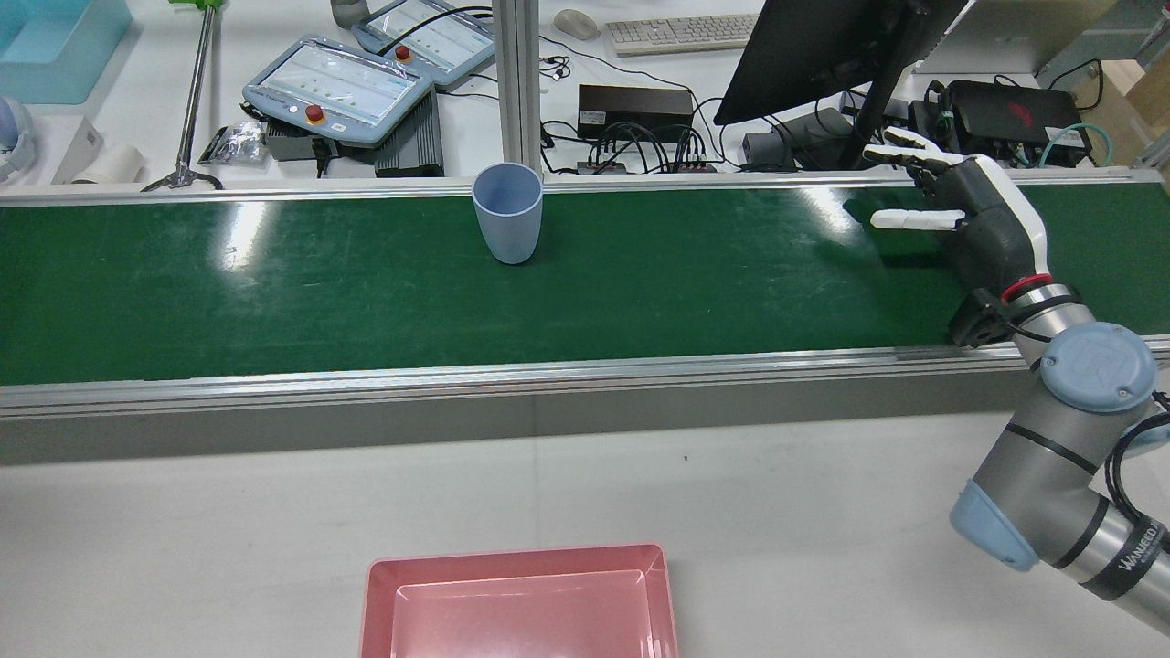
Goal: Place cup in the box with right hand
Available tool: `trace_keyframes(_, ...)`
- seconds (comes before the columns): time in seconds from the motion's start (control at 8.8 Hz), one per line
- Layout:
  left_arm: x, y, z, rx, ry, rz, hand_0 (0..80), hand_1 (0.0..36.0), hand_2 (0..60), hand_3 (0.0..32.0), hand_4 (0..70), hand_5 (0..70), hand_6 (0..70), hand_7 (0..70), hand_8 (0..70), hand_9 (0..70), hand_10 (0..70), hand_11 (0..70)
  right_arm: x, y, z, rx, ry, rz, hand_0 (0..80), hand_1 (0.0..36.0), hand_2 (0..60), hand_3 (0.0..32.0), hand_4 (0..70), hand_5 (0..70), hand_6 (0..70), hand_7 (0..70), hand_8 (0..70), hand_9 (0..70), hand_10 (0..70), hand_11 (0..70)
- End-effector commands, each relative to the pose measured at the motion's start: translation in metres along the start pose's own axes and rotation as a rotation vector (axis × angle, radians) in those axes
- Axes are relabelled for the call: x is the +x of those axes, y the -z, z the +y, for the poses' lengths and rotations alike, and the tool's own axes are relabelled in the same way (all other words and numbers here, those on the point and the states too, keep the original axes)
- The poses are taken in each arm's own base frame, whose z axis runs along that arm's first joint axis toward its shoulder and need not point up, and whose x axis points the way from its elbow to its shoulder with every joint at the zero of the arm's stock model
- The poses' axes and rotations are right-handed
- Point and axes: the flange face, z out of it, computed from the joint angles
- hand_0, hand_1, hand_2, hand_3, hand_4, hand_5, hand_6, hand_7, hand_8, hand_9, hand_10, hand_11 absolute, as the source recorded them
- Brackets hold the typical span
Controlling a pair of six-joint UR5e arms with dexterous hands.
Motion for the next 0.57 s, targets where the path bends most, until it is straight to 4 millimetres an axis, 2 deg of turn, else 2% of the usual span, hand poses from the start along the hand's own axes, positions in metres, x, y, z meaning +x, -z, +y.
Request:
trace_keyframes(0.0, 0.0, 0.0, 0.0, 0.0, 0.0, 0.0, 0.0, 0.0, 0.0, 0.0, 0.0, 0.0, 0.0, 0.0, 0.0, 0.0, 0.0, 0.0, 0.0021, 0.0004, 0.0016, -0.003, -0.002, 0.004, 54.3, 15.4, 3.2, 0.0, 23.2, 6.2, 6.0, 20.2, 10.3, 18.9, 3.0, 6.1)
trace_keyframes(0.11, 0.0, 0.0, 0.0, 0.0, 0.0, 0.0, 0.0, 0.0, 0.0, 0.0, 0.0, 0.0, 0.0, 0.0, 0.0, 0.0, 0.0, 0.0, 0.0024, 0.0017, 0.0009, -0.002, -0.003, 0.006, 54.2, 15.1, 3.2, 0.0, 24.2, 6.1, 6.0, 20.3, 10.3, 18.9, 2.9, 6.0)
trace_keyframes(0.23, 0.0, 0.0, 0.0, 0.0, 0.0, 0.0, 0.0, 0.0, 0.0, 0.0, 0.0, 0.0, 0.0, 0.0, 0.0, 0.0, 0.0, 0.0, 0.0032, 0.002, 0.0011, -0.002, -0.003, 0.007, 53.3, 16.0, 6.5, 0.0, 23.4, 6.1, 6.0, 20.4, 10.3, 18.9, 2.9, 5.8)
trace_keyframes(0.45, 0.0, 0.0, 0.0007, -0.002, 0.0, 0.0, 0.0, 0.0, 0.0, 0.0, 0.0, 0.0, 0.0, 0.0, 0.0, 0.0, 0.0, 0.0, 0.0036, 0.002, -0.0003, 0.0, -0.001, 0.008, 53.4, 15.9, 6.5, 0.0, 23.0, 6.1, 6.0, 20.3, 10.3, 18.9, 2.8, 5.7)
